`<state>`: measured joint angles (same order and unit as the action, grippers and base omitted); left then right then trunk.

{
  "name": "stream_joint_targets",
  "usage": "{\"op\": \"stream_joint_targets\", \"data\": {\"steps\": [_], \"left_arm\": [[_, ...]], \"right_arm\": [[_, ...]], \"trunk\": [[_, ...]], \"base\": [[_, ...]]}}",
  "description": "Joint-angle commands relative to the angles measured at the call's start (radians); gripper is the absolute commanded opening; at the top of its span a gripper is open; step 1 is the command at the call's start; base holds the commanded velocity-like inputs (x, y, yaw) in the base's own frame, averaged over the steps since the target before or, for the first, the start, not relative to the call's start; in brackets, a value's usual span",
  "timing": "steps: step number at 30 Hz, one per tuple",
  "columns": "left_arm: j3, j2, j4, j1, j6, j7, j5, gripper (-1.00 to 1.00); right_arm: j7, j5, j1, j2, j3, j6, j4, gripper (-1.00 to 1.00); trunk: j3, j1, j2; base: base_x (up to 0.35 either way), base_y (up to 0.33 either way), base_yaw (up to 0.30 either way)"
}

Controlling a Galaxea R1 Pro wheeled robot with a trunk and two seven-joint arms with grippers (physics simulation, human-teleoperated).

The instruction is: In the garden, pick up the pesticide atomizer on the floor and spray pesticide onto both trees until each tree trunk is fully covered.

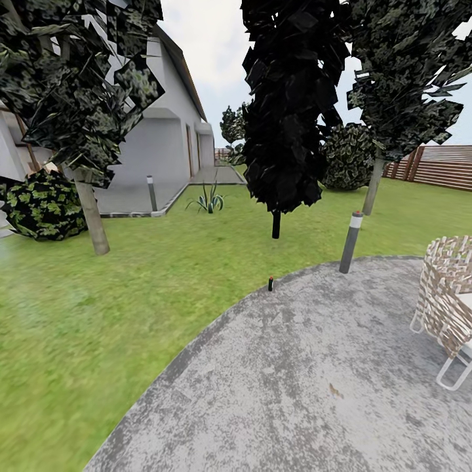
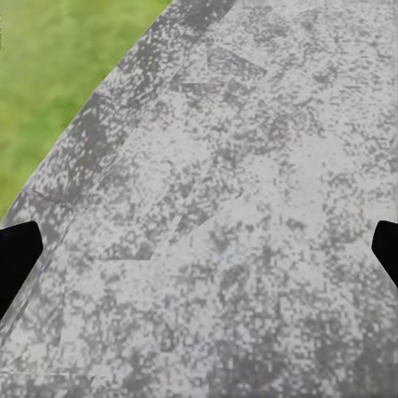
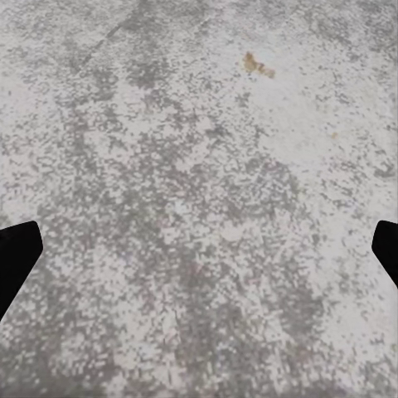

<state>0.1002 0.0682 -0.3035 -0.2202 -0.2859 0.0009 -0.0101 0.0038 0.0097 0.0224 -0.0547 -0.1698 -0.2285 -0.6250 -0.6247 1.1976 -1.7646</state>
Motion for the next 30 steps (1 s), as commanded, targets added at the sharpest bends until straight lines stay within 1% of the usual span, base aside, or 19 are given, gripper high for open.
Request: {"op": "stream_joint_targets", "data": {"steps": [1,2,30], "left_arm": [[0.003,0.0,-0.002,-0.001,-0.004,0.0,-0.001,1.0],[0.003,0.0,-0.003,-0.001,-0.004,0.0,-0.001,1.0],[0.004,0.0,-0.005,-0.001,-0.002,0.0,0.0,1.0]], "right_arm": [[0.0,0.001,0.001,0.0,-0.001,-0.003,0.001,1.0],[0.0,0.001,0.001,0.0,-0.001,-0.003,0.001,1.0],[-0.001,0.003,0.001,-0.003,-0.001,-0.006,0.001,1.0]], "trunk": [[-0.001,0.0,0.0],[-0.001,0.0,0.0],[-0.089,0.107,-0.196]], "base": [[0.0,0.0,0.0],[0.0,0.0,0.0],[0.0,0.0,0.0]]}}
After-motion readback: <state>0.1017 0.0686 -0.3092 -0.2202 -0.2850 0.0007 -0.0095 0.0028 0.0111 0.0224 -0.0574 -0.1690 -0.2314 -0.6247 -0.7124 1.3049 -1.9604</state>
